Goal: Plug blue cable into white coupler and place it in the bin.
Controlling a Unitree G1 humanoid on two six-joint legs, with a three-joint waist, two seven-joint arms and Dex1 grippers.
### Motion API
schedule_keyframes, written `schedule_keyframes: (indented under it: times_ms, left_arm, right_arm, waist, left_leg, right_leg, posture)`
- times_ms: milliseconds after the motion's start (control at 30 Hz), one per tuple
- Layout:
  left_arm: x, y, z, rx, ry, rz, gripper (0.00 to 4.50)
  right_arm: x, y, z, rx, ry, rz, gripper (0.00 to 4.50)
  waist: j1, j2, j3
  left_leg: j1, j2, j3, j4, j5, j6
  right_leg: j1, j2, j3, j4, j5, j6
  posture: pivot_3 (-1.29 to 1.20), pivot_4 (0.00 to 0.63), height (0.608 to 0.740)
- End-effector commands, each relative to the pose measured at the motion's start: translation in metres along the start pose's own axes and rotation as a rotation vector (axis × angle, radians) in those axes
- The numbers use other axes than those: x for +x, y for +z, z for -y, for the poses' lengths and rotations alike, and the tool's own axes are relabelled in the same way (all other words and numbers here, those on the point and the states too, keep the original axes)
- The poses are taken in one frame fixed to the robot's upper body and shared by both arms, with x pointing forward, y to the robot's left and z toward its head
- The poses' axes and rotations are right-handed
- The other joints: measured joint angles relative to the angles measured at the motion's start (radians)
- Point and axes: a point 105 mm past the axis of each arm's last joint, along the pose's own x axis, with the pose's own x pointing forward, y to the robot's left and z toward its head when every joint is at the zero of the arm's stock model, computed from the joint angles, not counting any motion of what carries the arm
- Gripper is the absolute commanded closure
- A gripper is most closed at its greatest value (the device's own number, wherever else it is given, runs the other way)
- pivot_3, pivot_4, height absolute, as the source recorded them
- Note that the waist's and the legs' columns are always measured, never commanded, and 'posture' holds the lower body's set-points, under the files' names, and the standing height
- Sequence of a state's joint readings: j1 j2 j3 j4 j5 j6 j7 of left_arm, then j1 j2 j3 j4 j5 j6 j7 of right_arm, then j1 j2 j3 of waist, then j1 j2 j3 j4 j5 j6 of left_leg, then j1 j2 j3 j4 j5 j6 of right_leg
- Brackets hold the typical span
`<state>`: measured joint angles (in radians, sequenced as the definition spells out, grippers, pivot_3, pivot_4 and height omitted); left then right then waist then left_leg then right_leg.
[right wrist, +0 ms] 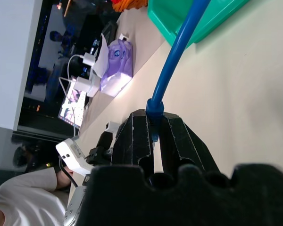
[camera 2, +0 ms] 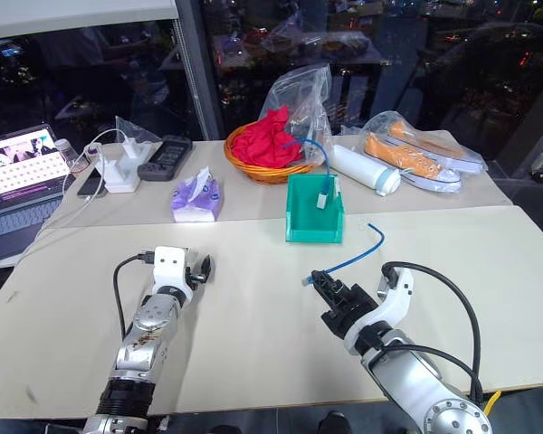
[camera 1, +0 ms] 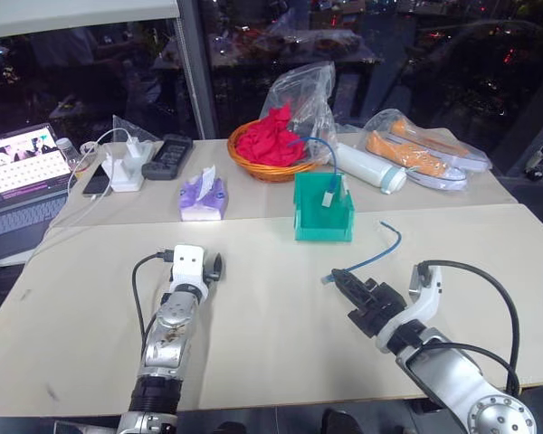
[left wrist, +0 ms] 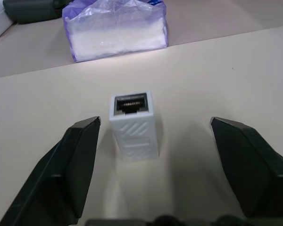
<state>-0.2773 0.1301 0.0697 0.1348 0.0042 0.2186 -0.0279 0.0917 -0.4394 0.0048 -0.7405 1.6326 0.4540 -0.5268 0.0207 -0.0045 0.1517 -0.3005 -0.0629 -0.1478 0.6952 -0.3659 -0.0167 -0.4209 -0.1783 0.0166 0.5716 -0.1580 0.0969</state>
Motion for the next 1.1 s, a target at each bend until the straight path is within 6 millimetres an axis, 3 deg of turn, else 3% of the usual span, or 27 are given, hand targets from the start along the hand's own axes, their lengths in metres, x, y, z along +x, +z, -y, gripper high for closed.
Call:
schedule_keyframes:
  times_ms: [33,133,200,267,333,400,500,700,833,1100]
  left_arm:
    - [0.001,-0.024,-0.004,-0.033,-0.002,-0.096,2.08]
    - [0.006,-0.021,-0.002,-0.064,-0.060,-0.076,3.30]
    - [0.013,-0.006,0.007,-0.118,-0.169,-0.029,3.88]
    - [0.012,0.015,0.028,-0.141,-0.383,0.041,3.86]
    - [-0.014,0.045,0.075,-0.132,-0.846,0.103,3.86]
    - [-0.037,0.050,0.103,-0.040,-1.136,0.067,3.86]
    - [-0.062,0.039,0.123,0.136,-1.375,-0.036,3.86]
    - [-0.077,0.025,0.147,0.294,-1.504,-0.194,3.86]
    - [-0.075,0.021,0.160,0.218,-1.432,-0.330,3.86]
    - [-0.078,0.024,0.169,0.238,-1.367,-0.380,3.86]
  right_arm:
    - [-0.005,0.008,-0.012,0.010,0.043,0.047,4.50]
    - [-0.006,0.009,-0.012,0.013,0.037,0.053,4.50]
    - [-0.006,0.009,-0.011,0.009,0.037,0.051,4.50]
    - [-0.006,0.009,-0.011,-0.003,0.035,0.047,4.50]
    - [-0.006,0.013,-0.010,-0.063,0.028,0.051,4.50]
    - [-0.004,0.017,-0.008,-0.125,0.018,0.062,4.50]
    - [-0.001,0.022,-0.005,-0.182,-0.007,0.082,4.50]
    - [-0.001,0.015,-0.002,-0.212,-0.047,0.081,4.50]
    - [-0.005,0.001,0.008,-0.257,-0.118,0.001,4.50]
    - [-0.005,-0.008,0.007,-0.232,-0.117,-0.030,4.50]
  waist:
    - [0.000,0.001,-0.001]
    - [-0.001,0.002,-0.001]
    - [-0.001,0.002,-0.001]
    - [0.000,0.002,-0.001]
    - [-0.004,0.002,-0.001]
    - [-0.008,0.002,-0.001]
    - [-0.019,0.001,-0.001]
    - [-0.040,0.001,-0.001]
    - [-0.026,0.001,0.000]
    - [-0.017,0.001,0.000]
  left_leg:
    - [0.000,0.000,0.000,0.000,0.000,0.000]
    - [0.000,0.000,0.000,0.000,0.000,0.000]
    - [0.000,0.000,0.000,0.000,0.000,0.000]
    - [0.000,0.000,0.000,0.000,0.000,0.000]
    - [0.000,0.000,-0.001,0.001,0.001,0.000]
    - [0.000,0.000,-0.001,0.003,0.001,-0.001]
    - [-0.002,-0.001,-0.001,0.003,0.001,-0.001]
    - [-0.003,-0.001,-0.001,-0.004,-0.001,0.002]
    - [-0.004,-0.002,-0.001,-0.003,-0.001,0.002]
    - [-0.003,-0.002,-0.002,-0.002,-0.001,0.002]
  right_leg:
    - [0.000,0.000,0.000,0.000,0.000,0.000]
    - [0.000,0.000,0.000,0.000,0.000,0.001]
    - [0.000,0.000,0.000,0.001,-0.002,0.003]
    - [0.000,0.000,0.000,0.002,-0.002,0.003]
    - [-0.002,0.000,-0.001,0.002,-0.002,0.002]
    - [-0.004,0.000,-0.001,0.003,0.000,0.000]
    - [-0.004,0.000,-0.001,0.002,0.000,0.000]
    - [-0.004,0.000,-0.001,-0.009,0.000,0.001]
    - [-0.004,-0.001,-0.002,-0.012,0.001,0.002]
    - [-0.002,-0.001,-0.002,-0.011,0.001,0.003]
  posture:
    - [0.00,0.150,0.740]
    - [0.00,0.150,0.740]
    - [0.00,0.150,0.740]
    - [0.00,0.150,0.740]
    - [0.00,0.150,0.740]
    - [0.00,0.150,0.740]
    - [0.00,0.150,0.740]
    - [0.00,0.150,0.740]
    - [0.00,0.150,0.740]
    - [0.00,0.150,0.740]
